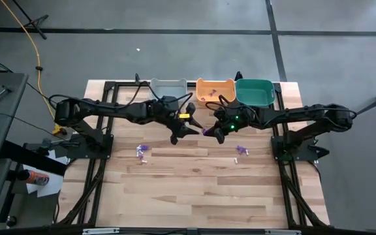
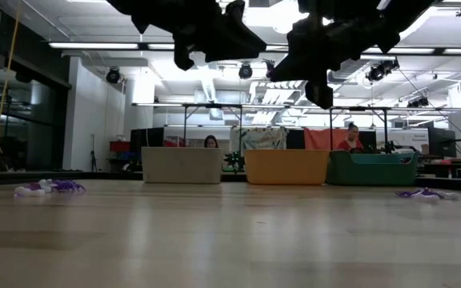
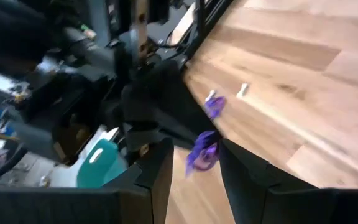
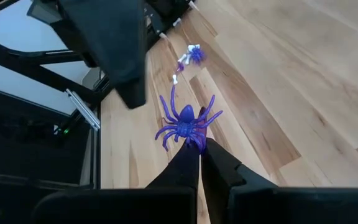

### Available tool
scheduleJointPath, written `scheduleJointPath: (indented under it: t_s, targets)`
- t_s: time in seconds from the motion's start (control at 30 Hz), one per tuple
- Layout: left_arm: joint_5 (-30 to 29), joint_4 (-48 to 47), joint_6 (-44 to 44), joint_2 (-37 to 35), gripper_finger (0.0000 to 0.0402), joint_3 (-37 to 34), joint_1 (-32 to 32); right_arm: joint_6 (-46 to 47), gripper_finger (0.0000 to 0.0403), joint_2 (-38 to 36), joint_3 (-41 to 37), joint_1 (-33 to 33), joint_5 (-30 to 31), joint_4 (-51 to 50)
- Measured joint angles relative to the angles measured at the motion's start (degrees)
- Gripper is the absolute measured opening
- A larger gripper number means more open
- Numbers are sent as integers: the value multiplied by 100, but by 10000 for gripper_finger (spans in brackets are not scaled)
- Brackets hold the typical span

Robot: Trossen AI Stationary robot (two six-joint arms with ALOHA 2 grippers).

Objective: Sort Halloween decoration
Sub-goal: Put the purple spider toy into the gray bin

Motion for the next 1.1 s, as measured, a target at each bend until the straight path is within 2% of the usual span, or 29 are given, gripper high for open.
scheduleJointPath:
  t_s: [0.23, 0.4, 0.7, 1.1]
  targets:
    - [-30, 157, 277, 337, 121, 0, -41, 5, 0, 0, 0, 0, -9, 30]
    - [-465, 278, 429, 420, 121, 2, -118, 30, 0, -2, -4, 0, -13, 42]
    - [-658, 408, 402, 420, 119, 2, -118, 28, 0, -2, -4, -1, -4, 37]
    - [-682, 249, 388, 174, 77, -7, -52, -9, 0, -7, -2, 0, 37, -15]
